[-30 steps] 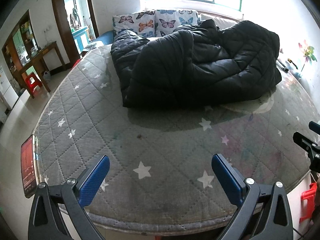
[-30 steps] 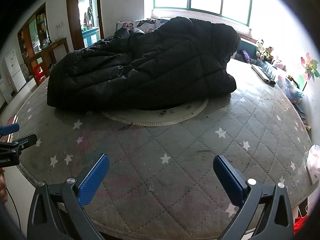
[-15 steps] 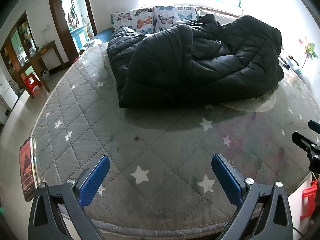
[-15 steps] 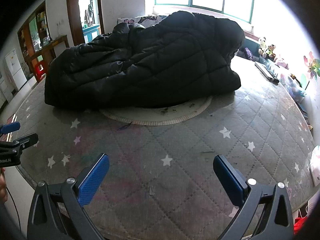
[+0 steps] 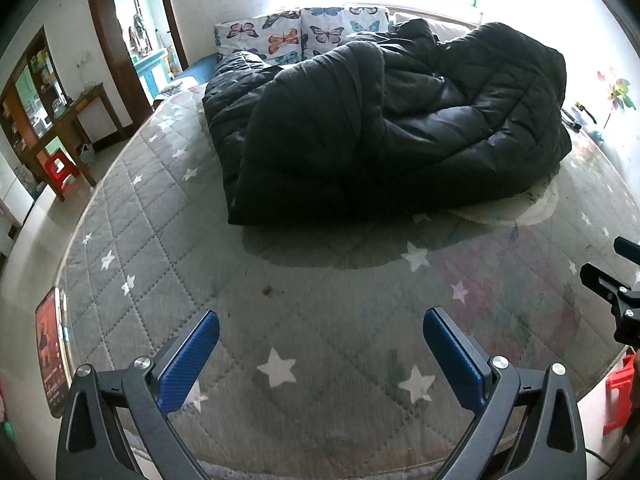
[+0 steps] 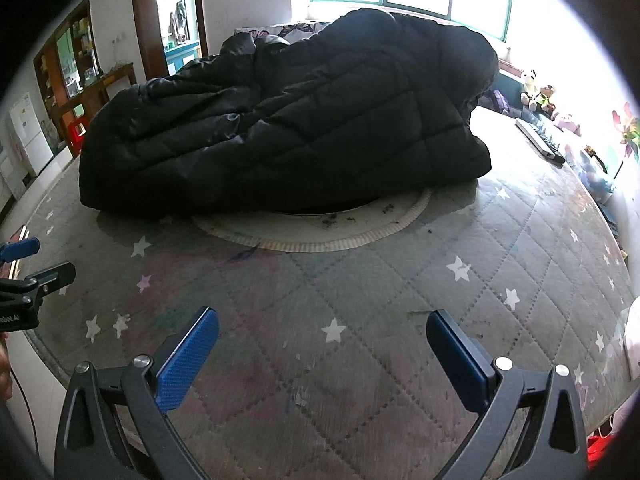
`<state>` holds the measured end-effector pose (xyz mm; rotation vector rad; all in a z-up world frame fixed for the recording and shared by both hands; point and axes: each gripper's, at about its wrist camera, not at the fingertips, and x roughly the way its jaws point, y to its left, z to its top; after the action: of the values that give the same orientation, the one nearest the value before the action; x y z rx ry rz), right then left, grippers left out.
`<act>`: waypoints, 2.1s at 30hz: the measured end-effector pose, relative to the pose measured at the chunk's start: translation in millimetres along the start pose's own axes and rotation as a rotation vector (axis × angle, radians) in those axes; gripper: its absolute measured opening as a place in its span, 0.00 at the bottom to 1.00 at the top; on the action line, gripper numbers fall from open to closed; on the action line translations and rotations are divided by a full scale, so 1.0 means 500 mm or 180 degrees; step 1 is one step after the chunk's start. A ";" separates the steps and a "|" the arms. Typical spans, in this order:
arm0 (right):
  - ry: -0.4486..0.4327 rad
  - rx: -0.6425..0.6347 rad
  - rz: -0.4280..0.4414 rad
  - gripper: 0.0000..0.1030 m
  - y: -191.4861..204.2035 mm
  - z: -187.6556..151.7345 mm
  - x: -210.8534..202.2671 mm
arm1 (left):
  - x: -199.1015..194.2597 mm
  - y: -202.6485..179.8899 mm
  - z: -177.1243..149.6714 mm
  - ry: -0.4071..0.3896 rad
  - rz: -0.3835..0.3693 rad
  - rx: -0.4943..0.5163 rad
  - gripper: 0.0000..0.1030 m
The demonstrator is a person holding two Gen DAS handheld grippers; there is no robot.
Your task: Fold large clothes
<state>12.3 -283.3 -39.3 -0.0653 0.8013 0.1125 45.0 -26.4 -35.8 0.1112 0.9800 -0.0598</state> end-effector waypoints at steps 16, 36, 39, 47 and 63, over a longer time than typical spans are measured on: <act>0.0012 -0.0354 0.0009 1.00 -0.015 0.100 0.026 | -0.025 0.031 0.172 -0.0449 -0.0126 0.0348 1.00; -0.0388 -0.1153 -0.0267 1.00 -0.042 0.464 0.103 | 0.135 -0.010 0.445 -0.0110 -0.1265 0.0569 0.92; -0.0070 -0.1198 -0.0257 1.00 -0.046 0.471 0.163 | 0.170 -0.013 0.442 0.0087 -0.1513 0.0513 0.62; -0.0002 -0.1181 -0.0273 0.48 -0.090 0.404 0.091 | 0.120 -0.002 0.390 -0.0116 -0.1897 0.0595 0.38; 0.0034 -0.1103 -0.0425 0.46 -0.131 0.115 -0.136 | -0.082 -0.097 0.014 -0.0197 -0.2110 0.1761 0.35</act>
<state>14.6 -347.4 50.5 -0.4463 0.7791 0.1237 23.0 -75.1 -1.3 0.2853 0.8827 -0.9400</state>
